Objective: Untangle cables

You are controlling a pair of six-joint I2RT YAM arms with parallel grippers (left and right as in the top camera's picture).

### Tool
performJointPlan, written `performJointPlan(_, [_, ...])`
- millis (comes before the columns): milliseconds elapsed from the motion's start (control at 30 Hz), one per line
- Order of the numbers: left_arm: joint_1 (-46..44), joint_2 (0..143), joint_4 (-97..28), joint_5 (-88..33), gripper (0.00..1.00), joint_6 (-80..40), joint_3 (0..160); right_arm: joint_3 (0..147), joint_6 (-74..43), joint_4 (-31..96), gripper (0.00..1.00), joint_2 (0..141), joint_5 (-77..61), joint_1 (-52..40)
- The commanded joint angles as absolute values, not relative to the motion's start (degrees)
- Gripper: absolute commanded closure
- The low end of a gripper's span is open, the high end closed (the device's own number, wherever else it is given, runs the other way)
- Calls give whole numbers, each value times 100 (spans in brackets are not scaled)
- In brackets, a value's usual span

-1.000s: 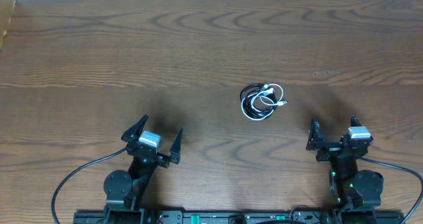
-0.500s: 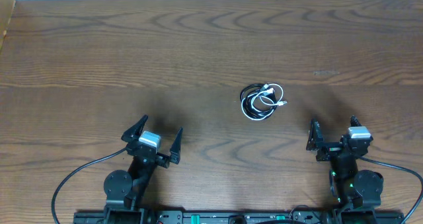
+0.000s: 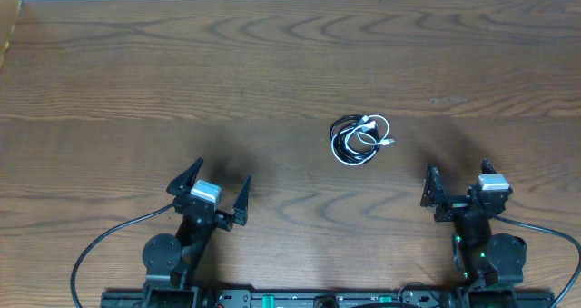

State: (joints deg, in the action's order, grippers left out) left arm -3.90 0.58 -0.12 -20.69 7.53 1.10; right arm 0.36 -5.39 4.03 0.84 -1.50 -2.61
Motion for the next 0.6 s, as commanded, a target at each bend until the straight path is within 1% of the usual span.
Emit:
performJointPlan(0, [-410, 23, -250, -2185, 2, 788, 23, 32, -506, 429, 1, 49, -119, -213])
performJointPlan(567, [-410, 23, -237, -2187, 2, 722, 23, 32, -552, 429, 1, 49, -121, -213])
